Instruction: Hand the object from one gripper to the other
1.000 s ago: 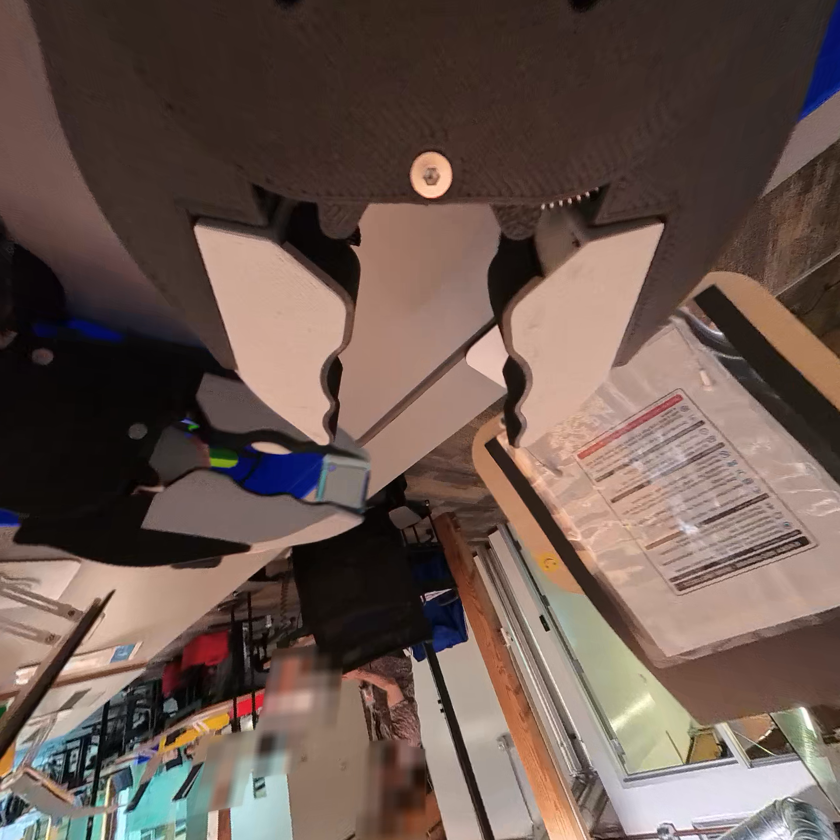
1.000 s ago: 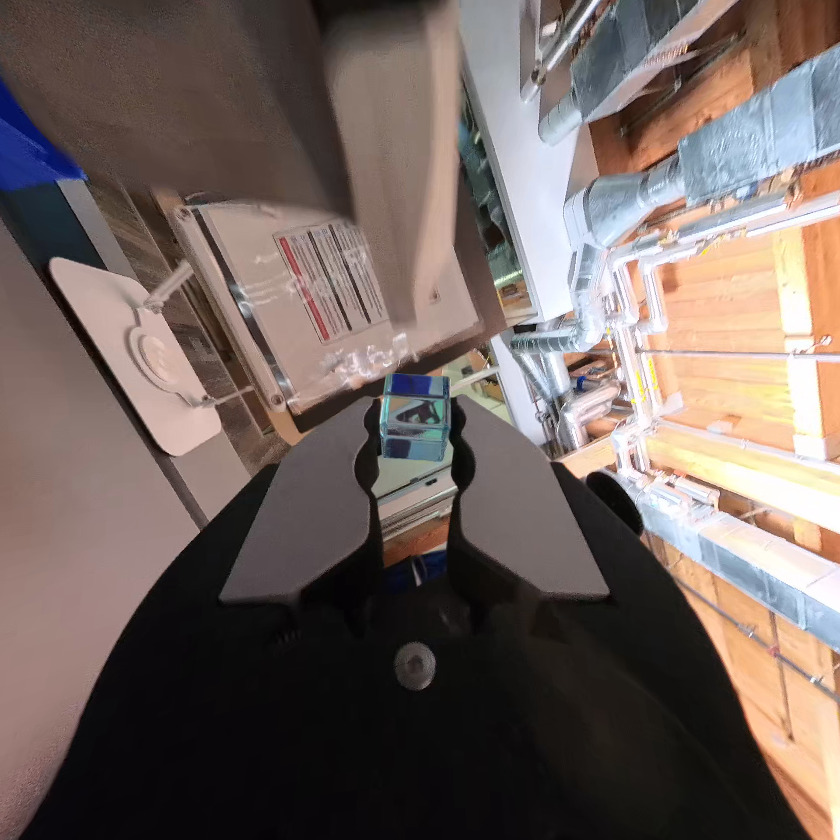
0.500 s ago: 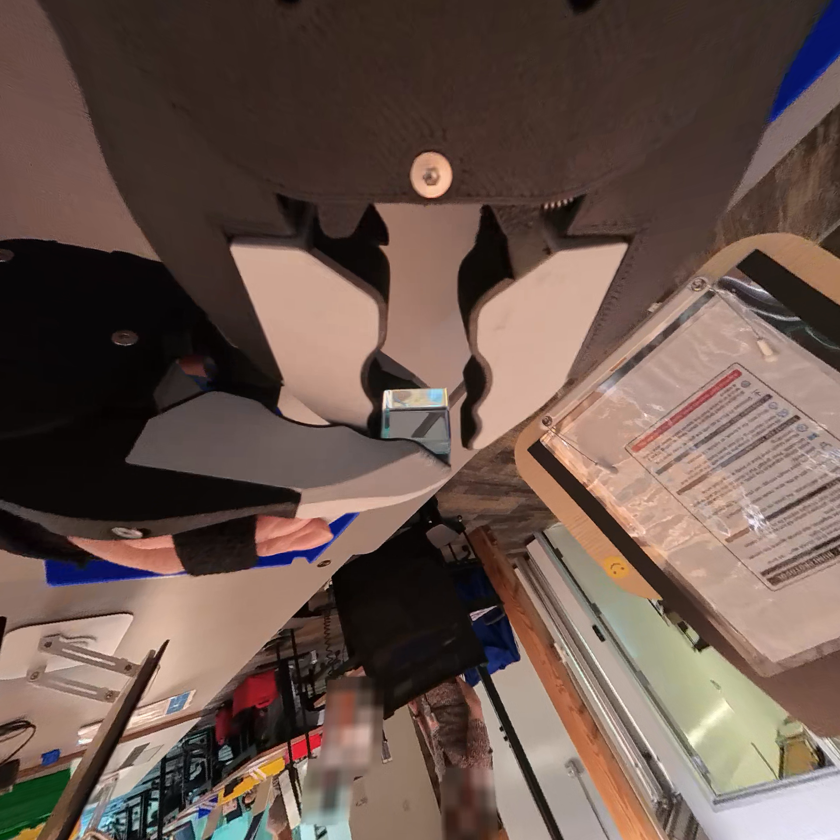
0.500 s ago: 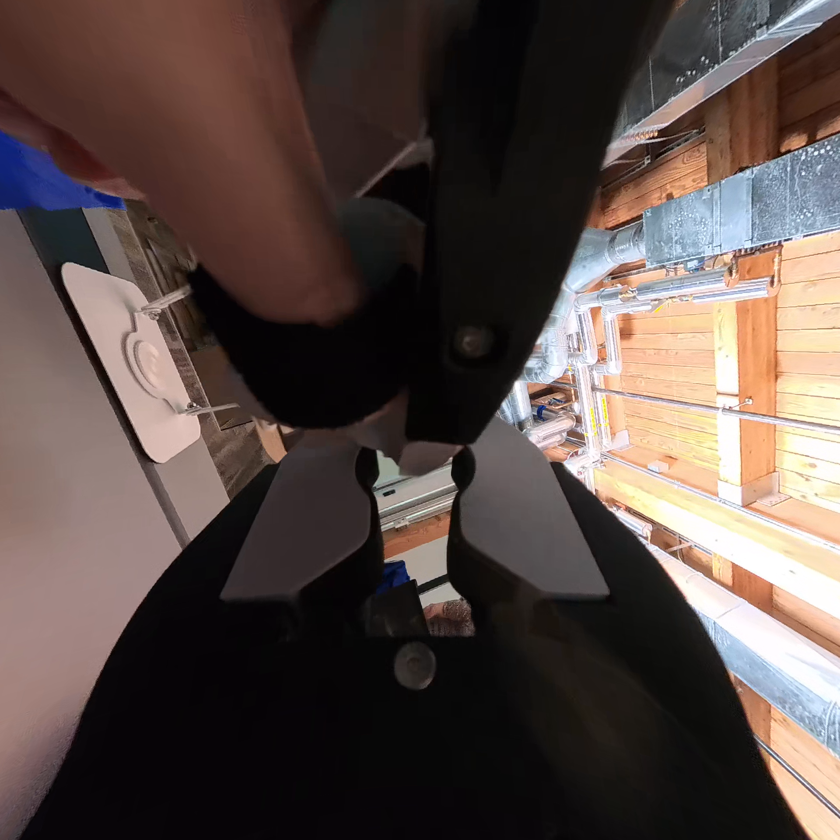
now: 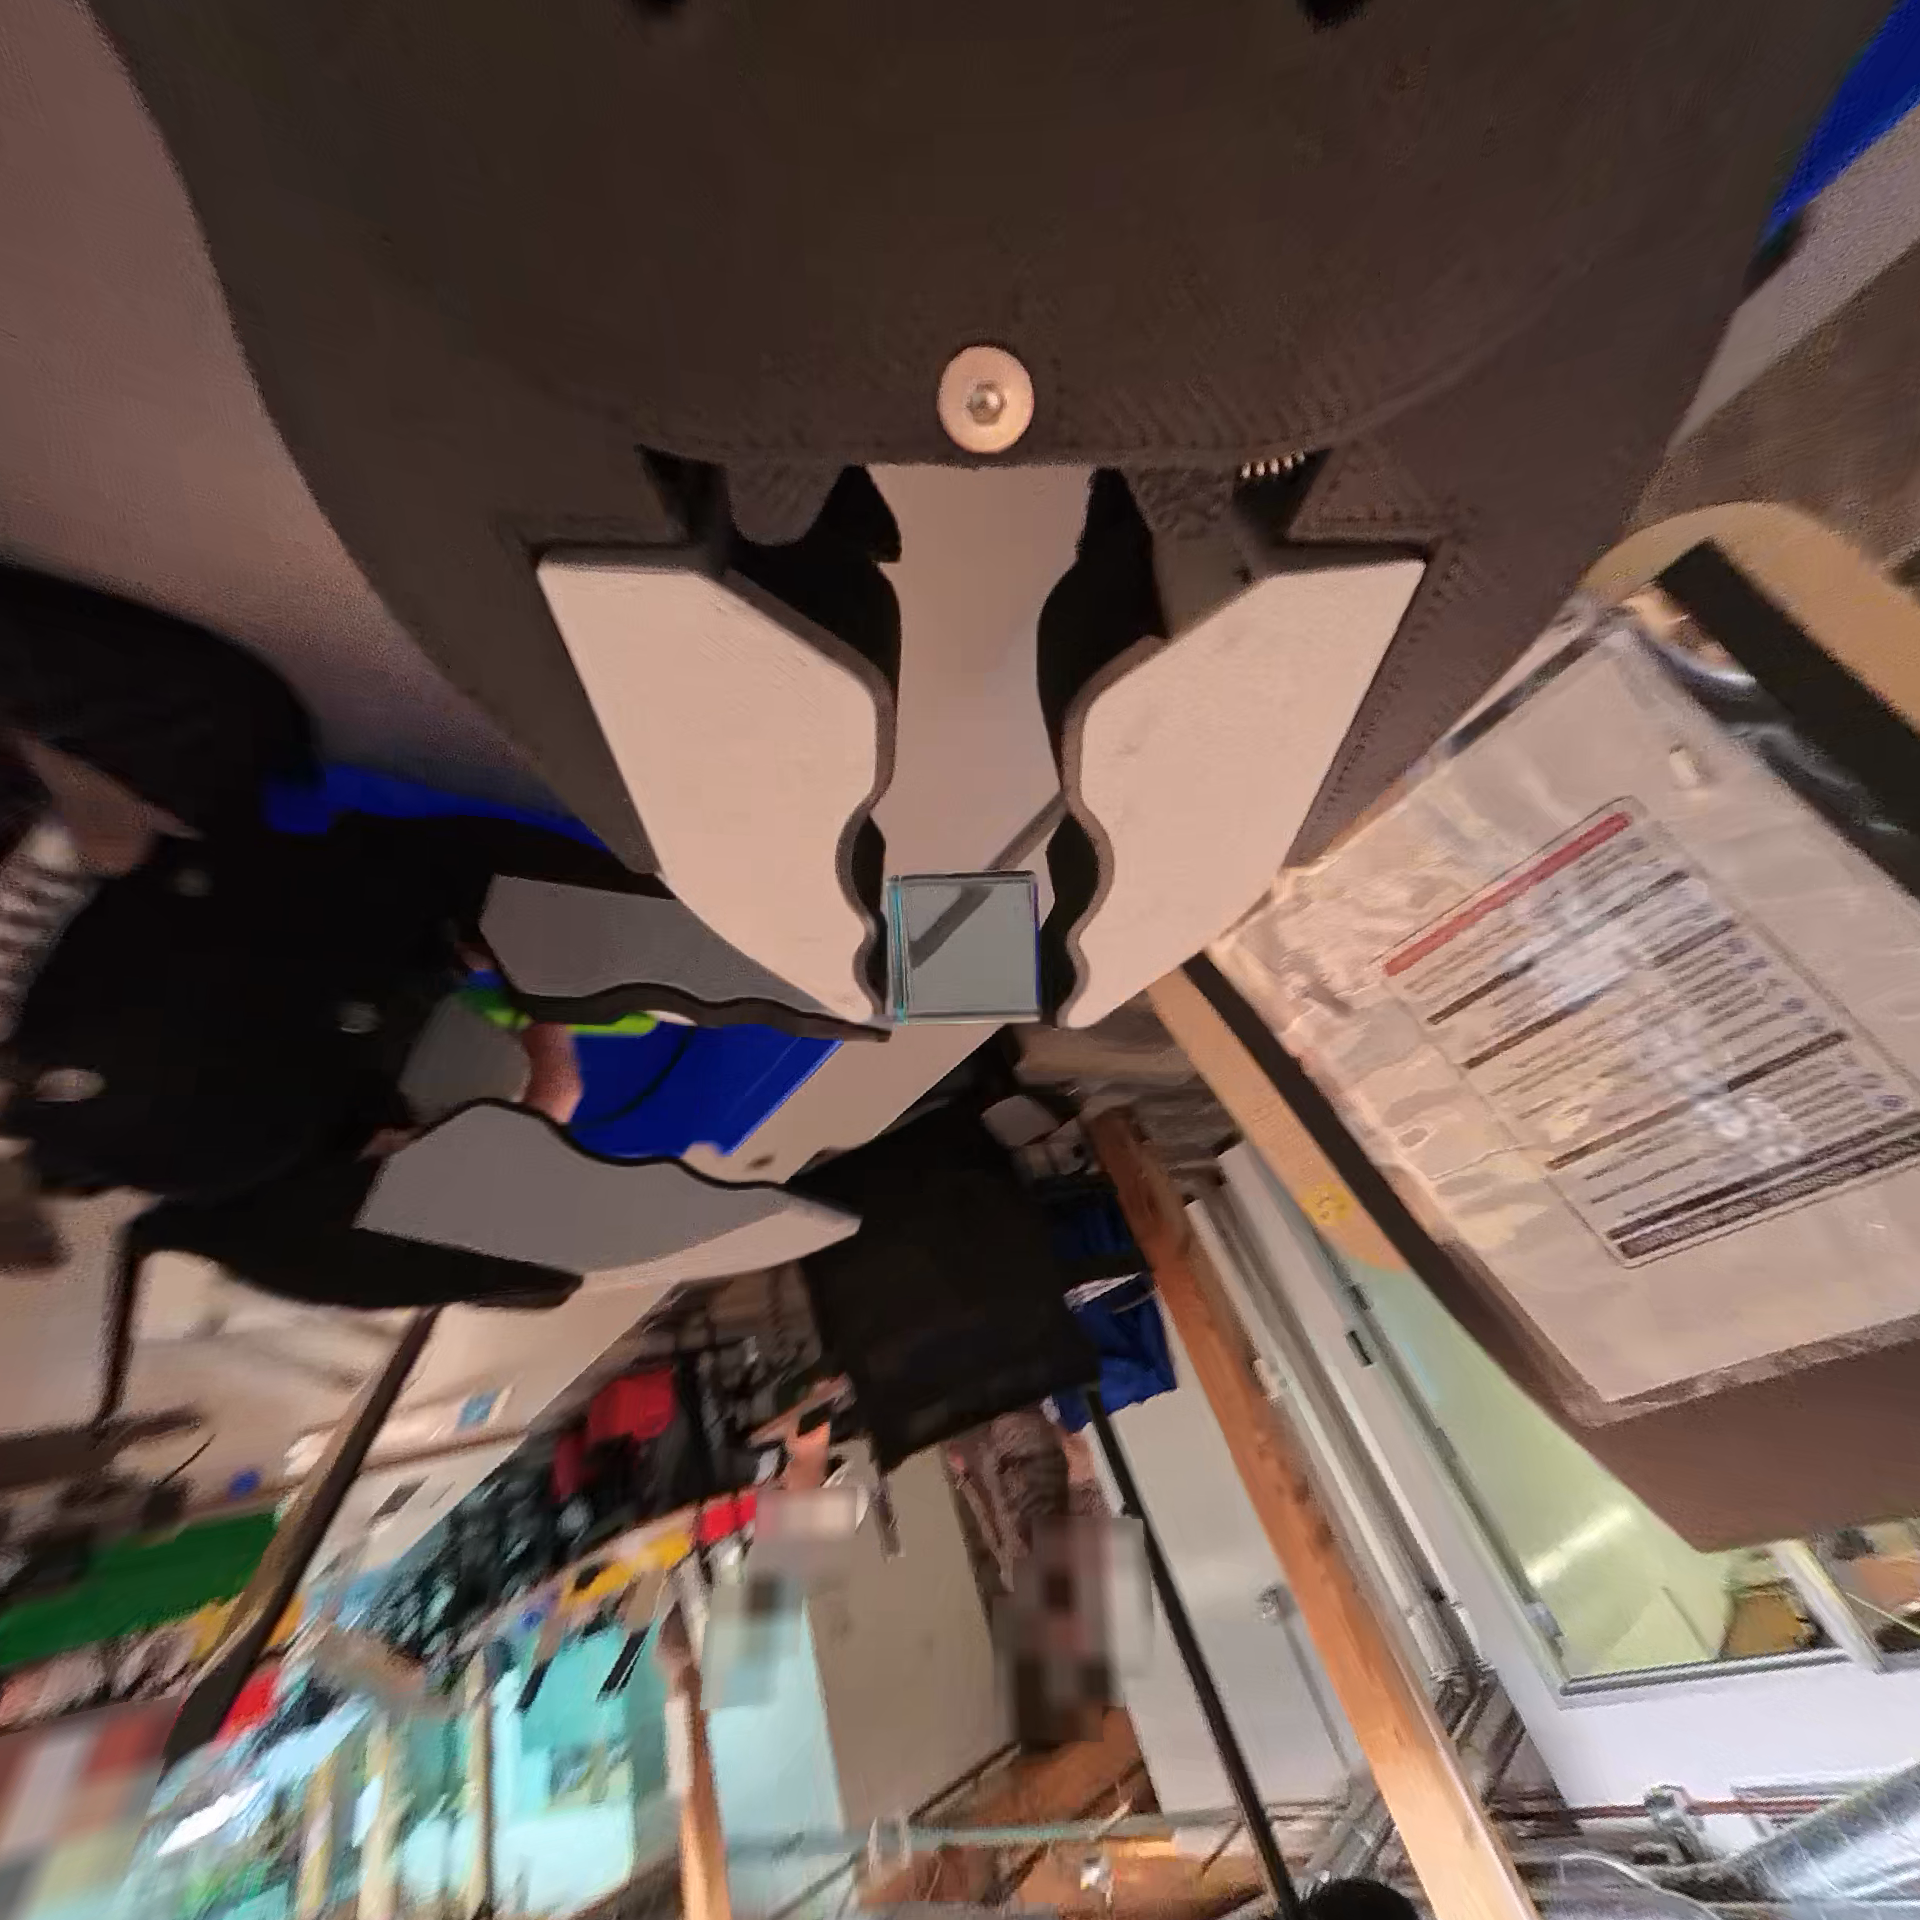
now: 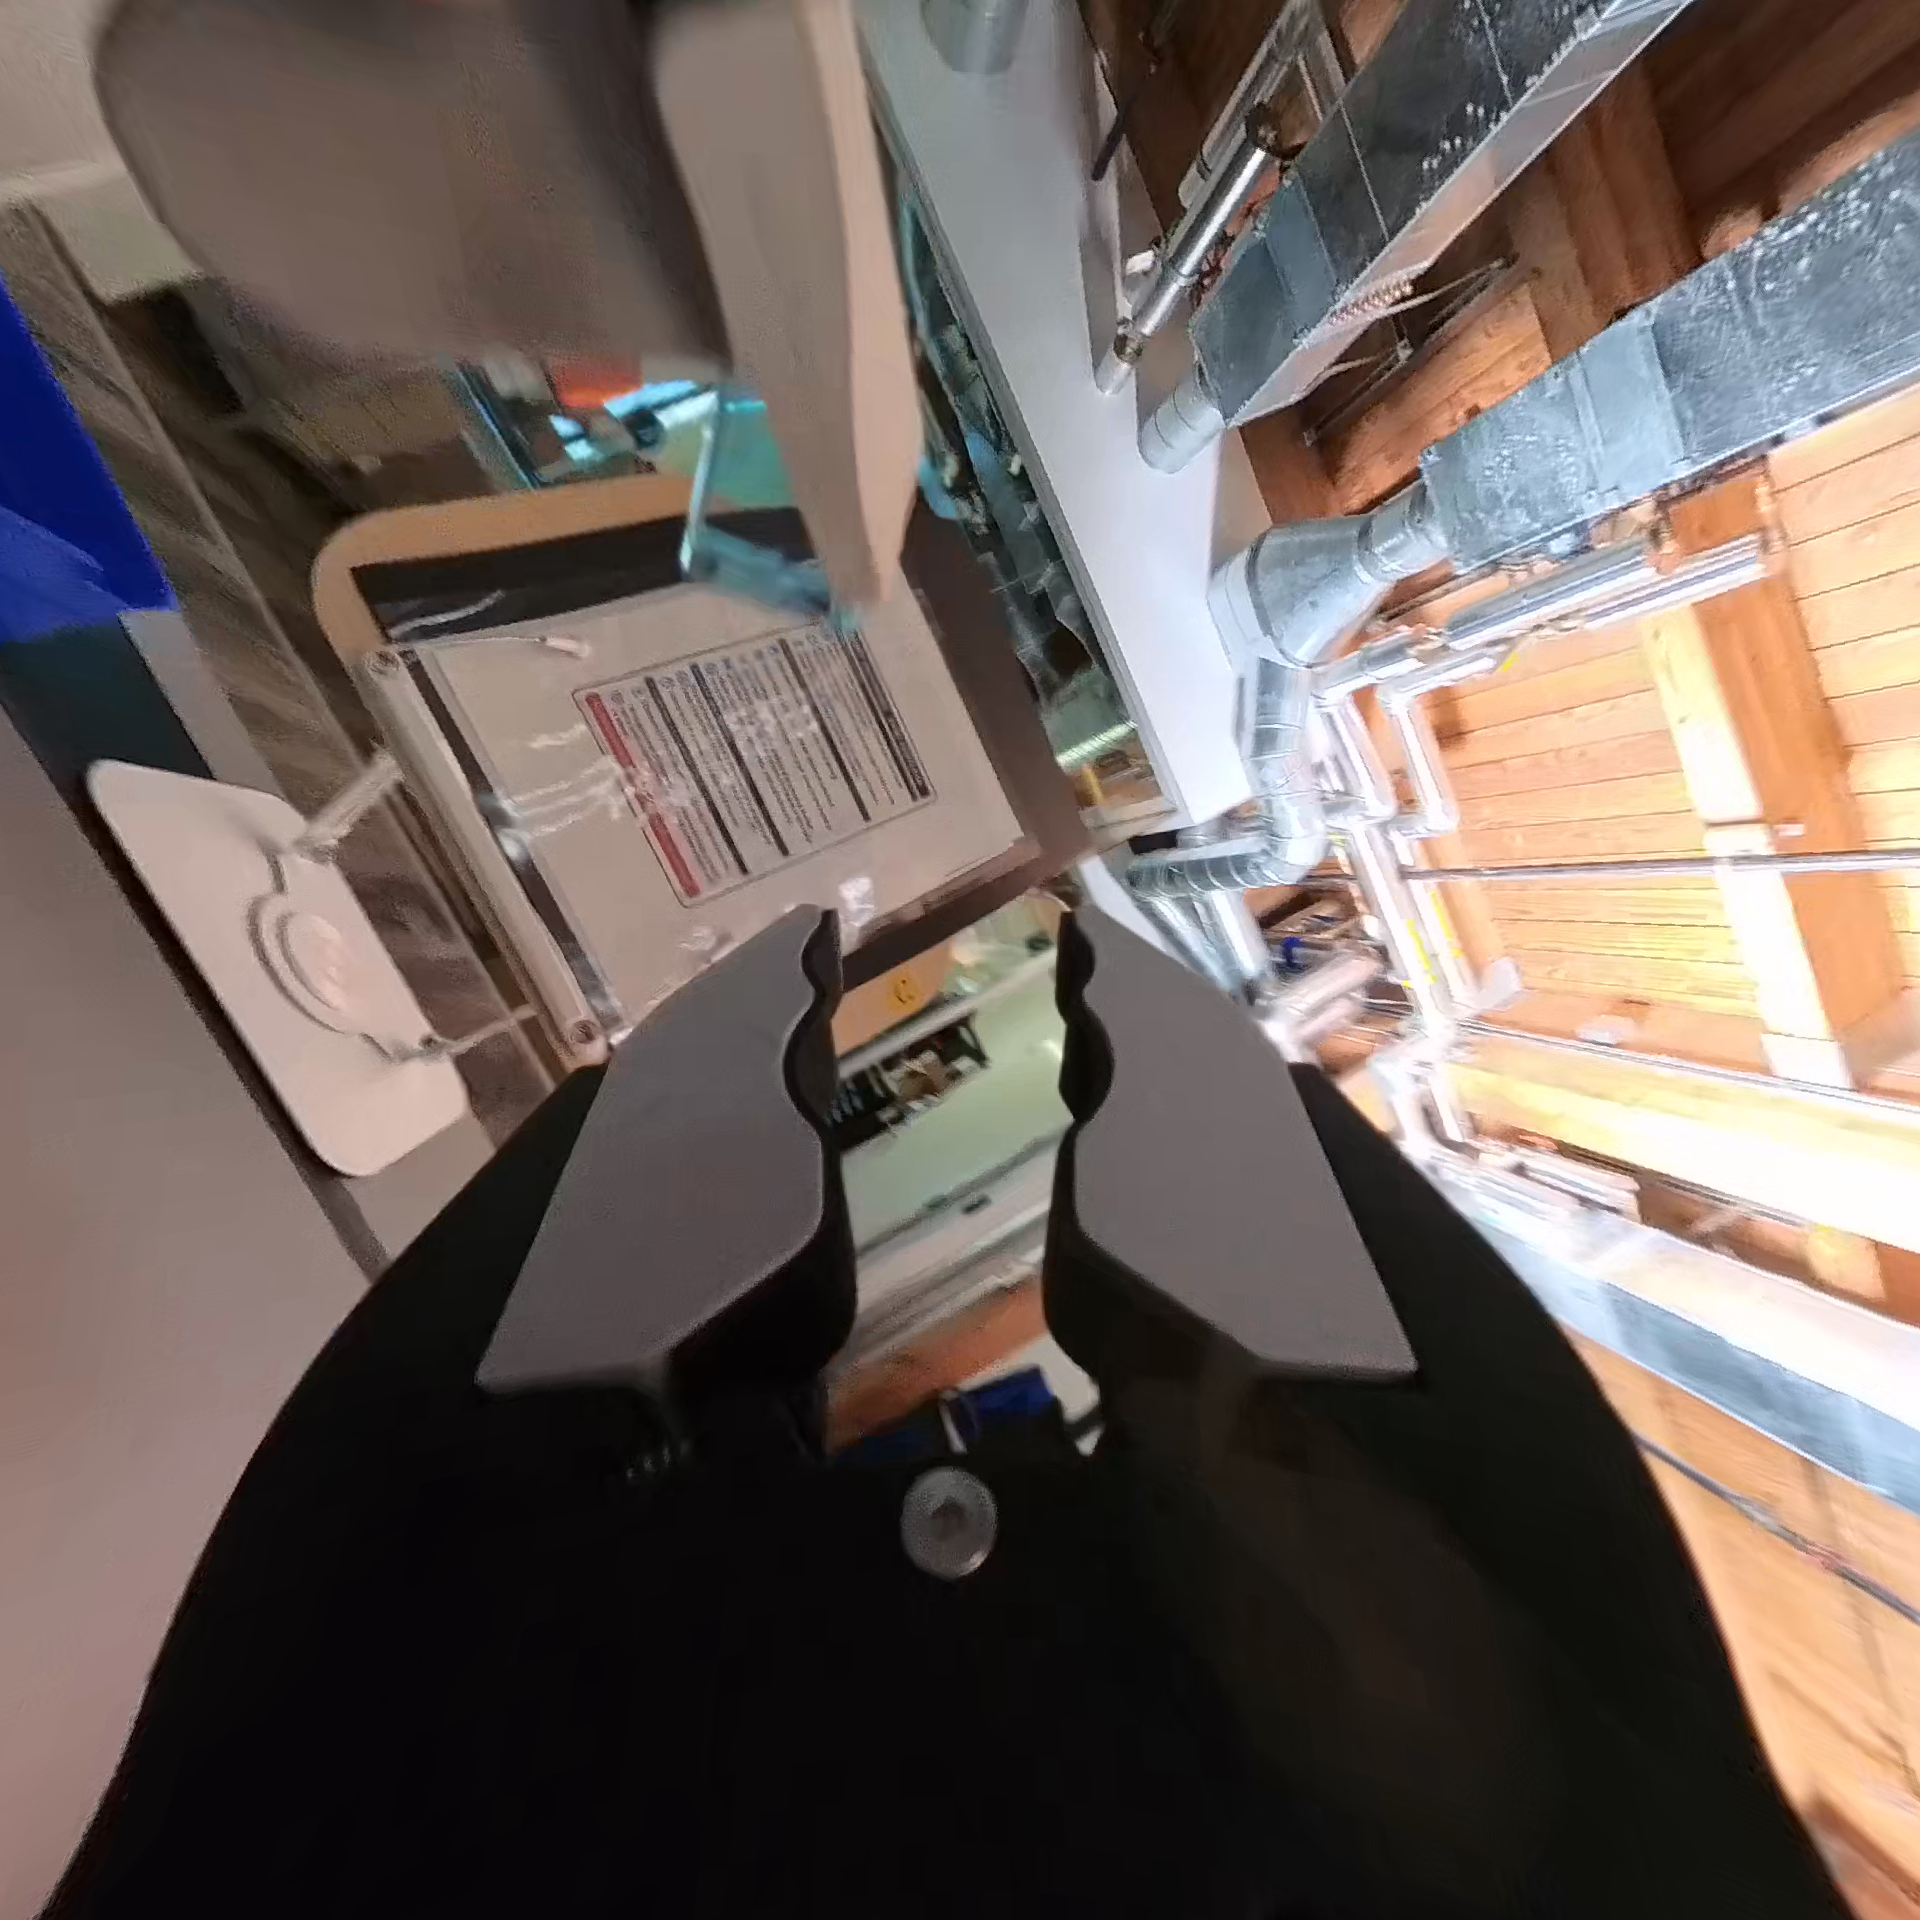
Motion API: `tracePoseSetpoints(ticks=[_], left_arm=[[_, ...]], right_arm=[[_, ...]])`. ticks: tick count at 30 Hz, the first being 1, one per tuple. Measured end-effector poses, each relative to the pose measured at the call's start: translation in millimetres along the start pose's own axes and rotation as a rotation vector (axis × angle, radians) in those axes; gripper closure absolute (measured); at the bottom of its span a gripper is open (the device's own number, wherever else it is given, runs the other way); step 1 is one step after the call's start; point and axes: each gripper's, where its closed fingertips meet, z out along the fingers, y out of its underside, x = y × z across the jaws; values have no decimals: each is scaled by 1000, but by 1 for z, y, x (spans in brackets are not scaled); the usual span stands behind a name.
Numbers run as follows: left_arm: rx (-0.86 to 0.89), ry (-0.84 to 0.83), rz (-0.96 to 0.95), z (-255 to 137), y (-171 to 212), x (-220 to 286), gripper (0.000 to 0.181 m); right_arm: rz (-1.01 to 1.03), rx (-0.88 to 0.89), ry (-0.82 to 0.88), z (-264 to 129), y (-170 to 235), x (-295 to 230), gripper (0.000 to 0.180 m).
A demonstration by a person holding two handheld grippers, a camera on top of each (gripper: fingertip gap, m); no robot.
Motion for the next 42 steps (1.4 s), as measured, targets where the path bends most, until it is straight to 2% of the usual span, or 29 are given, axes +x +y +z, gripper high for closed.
tracePoseSetpoints(ticks=[1, 3, 6, 8, 12, 15, 19, 21, 26, 29, 32, 35, 36, 37, 38, 42], left_arm=[[35, 36, -54, -5, -6, -1, 154], [99, 116, -173, -13, -16, -3, 153], [136, 245, -323, -20, -22, -2, 154], [174, 312, -424, -23, -26, -3, 154], [210, 502, -615, -25, -30, 8, 154], [205, 621, -707, -22, -30, 21, 154], [147, 658, -716, -13, -19, 35, 154], [136, 679, -714, -11, -18, 40, 148], [161, 666, -712, -11, -22, 35, 133], [203, 545, -555, -13, -25, 23, 125], [178, 340, -248, -9, -16, 12, 113], [131, 188, 7, -1, -7, 13, 107], [123, 150, 65, 3, -5, 16, 109], [111, 120, 113, 7, -2, 20, 109], [87, 87, 150, 12, 3, 22, 110], [11, -60, 247, 28, 19, 19, 115]], right_arm=[[39, 22, -30, 1, 4, 1, 139], [153, 70, -111, 0, 10, -2, 140], [455, 184, -332, -4, -3, -21, 142], [746, 262, -497, -10, -22, -30, 143], [1464, 530, -872, -32, -71, -20, 144], [1853, 582, -1025, -31, -77, -13, 136], [1947, 616, -1104, -33, -80, -13, 135], [1943, 614, -1106, -34, -79, -14, 151], [1999, 585, -1195, -34, -74, -12, 151], [2240, 512, -1239, -23, -54, -8, 151], [2516, 427, -1314, -14, -29, -13, 151], [2646, 357, -1294, -7, -16, -27, 151], [2671, 371, -1267, -5, -16, -29, 151], [2697, 397, -1247, -4, -17, -30, 136], [2727, 437, -1230, -4, -20, -29, 151], [2795, 567, -1181, -6, -32, -26, 151]])
